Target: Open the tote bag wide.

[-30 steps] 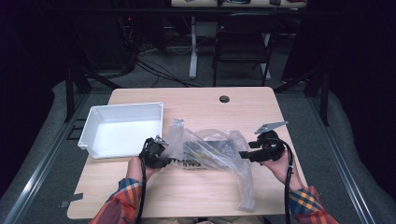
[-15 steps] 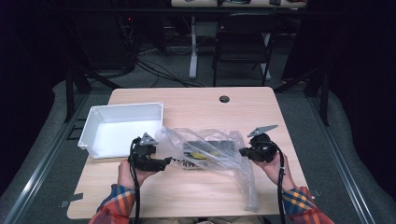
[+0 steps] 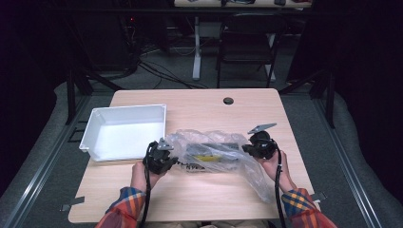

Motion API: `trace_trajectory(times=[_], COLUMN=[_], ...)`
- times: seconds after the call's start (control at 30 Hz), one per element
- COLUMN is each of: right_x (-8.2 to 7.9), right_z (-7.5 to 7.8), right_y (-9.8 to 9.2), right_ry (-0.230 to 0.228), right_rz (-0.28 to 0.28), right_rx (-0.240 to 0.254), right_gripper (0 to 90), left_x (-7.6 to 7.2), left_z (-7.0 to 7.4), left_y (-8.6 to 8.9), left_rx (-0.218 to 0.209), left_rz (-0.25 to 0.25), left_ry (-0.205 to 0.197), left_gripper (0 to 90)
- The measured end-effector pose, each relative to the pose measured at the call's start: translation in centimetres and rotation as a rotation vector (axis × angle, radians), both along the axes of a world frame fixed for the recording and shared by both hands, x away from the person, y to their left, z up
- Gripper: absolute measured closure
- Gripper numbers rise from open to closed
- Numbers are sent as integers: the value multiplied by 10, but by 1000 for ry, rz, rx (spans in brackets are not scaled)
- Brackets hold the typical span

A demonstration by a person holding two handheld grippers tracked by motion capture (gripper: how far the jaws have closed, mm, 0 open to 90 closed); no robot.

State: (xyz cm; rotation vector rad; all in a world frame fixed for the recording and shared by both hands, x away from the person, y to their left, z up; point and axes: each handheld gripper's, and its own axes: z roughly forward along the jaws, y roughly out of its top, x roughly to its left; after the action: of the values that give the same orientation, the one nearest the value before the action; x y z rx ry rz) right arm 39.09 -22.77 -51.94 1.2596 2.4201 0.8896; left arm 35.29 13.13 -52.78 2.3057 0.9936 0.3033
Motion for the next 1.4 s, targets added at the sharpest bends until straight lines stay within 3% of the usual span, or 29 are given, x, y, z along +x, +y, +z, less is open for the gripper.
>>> trace_trajectory(times=[0.3, 0.53, 0.6, 0.8, 0.93, 1.07, 1.17, 1.23, 1.4], right_x=[11, 18, 19, 20, 15, 3, -10, -18, -33], right_z=[-10, -24, -27, -30, -18, 6, 21, 28, 37], right_y=[-5, -5, -7, -12, -13, -19, -21, -21, -12], right_ry=[-28, -23, -21, 7, 10, -40, -62, -67, -97], right_rz=[-51, -87, -107, -113, -81, -56, -6, 55, 115], right_rx=[-68, -167, -176, -171, -123, -57, -18, 9, -15], right_gripper=[900, 900, 900, 900, 688, 582, 475, 431, 359], left_x=[12, 14, 13, 13, 13, 13, 13, 13, 14], left_z=[-18, -24, -25, -24, -23, -21, -21, -21, -21], left_y=[7, 7, 7, 10, 12, 16, 17, 17, 18], left_rx=[46, 99, 119, 119, 114, 101, 99, 102, 90], left_rz=[19, 7, 8, 14, 19, 19, 17, 23, 26], left_ry=[77, 110, 101, 102, 100, 109, 114, 109, 109], left_gripper=[898, 899, 899, 896, 851, 817, 804, 796, 783])
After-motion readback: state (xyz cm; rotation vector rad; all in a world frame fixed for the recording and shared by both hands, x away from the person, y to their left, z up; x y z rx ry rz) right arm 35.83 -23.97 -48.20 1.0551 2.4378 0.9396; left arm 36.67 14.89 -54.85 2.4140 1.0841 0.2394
